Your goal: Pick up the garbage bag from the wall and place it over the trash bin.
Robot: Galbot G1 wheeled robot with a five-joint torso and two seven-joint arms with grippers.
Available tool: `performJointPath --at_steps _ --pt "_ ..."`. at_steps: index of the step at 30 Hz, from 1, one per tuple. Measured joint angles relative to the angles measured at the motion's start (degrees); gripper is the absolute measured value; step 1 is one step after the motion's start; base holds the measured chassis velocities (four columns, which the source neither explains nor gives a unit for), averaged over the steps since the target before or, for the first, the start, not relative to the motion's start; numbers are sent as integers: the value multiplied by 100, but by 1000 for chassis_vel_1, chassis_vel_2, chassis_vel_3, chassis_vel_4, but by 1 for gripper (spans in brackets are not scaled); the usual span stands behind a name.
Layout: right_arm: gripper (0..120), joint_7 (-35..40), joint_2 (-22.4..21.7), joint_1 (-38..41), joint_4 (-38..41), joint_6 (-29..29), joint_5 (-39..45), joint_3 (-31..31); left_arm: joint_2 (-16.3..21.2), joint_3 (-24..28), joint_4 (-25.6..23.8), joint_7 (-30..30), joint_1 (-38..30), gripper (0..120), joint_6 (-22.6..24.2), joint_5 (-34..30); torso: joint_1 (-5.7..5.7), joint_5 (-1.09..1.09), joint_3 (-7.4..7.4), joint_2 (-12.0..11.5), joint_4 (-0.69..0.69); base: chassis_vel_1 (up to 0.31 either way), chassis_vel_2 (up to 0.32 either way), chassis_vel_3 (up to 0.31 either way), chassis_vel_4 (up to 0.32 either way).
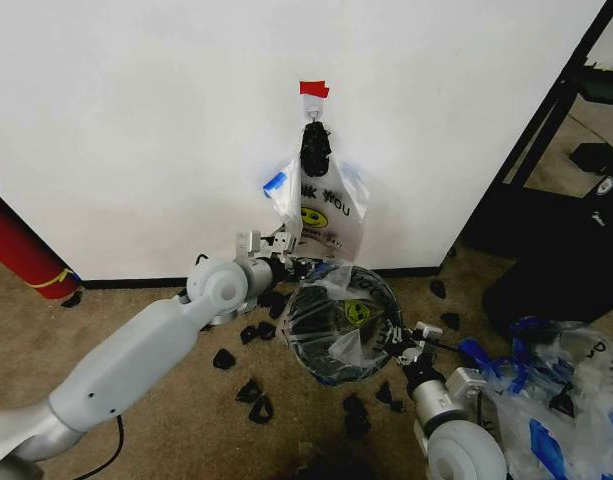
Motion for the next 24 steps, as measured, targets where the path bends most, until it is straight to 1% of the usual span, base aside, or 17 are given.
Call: performJointPath --at_steps 2,3,6,9,10,12,15,17,18,20,22,24 --pt "0 29 18 17 -9 -16 14 -13 25 -93 -120 -92 34 58 3 3 0 -1 0 0 0 0 0 0 0" --pt "0 29 18 17 -9 -16 14 -13 25 -93 -120 -92 34 58 3 3 0 -1 0 0 0 0 0 0 0" --pt "0 171 60 60 -26 -66 112 -10 121 -372 -421 -312 172 70 -51 8 0 0 0 0 0 0 0 0 0" --pt "0 376 118 101 -44 -113 231 21 254 -660 -797 -675 416 83 -206 16 0 0 0 0 0 0 0 0 0" --pt "0 376 118 101 -44 -113 231 21 254 -660 -797 -675 416 83 -206 16 0 0 0 0 0 0 0 0 0" --pt "0 513 182 108 -44 -136 256 26 424 -883 -1205 -855 692 90 -252 128 0 0 0 0 1 0 0 0 0" --pt "0 626 300 92 -24 -136 158 44 599 -945 -1735 -942 939 79 -243 302 0 0 0 0 4 0 0 0 0" --pt "0 679 403 64 -24 -60 -77 108 666 -881 -2138 -1101 1036 71 32 368 0 0 0 0 -1 0 0 0 0" --pt "0 679 403 64 -24 -60 -77 108 666 -881 -2138 -1101 1036 71 32 368 0 0 0 0 -1 0 0 0 0" --pt "0 702 511 98 -71 27 -379 148 680 -826 -2554 -1279 1191 62 251 399 0 0 0 0 -2 0 0 0 0" --pt "0 709 613 137 -99 83 -593 176 651 -757 -2767 -1360 1295 54 297 444 0 2 0 0 1 0 0 0 0" --pt "0 736 743 166 -109 138 -770 201 570 -532 -2843 -1381 1425 46 276 652 0 1 0 0 1 0 0 0 0"
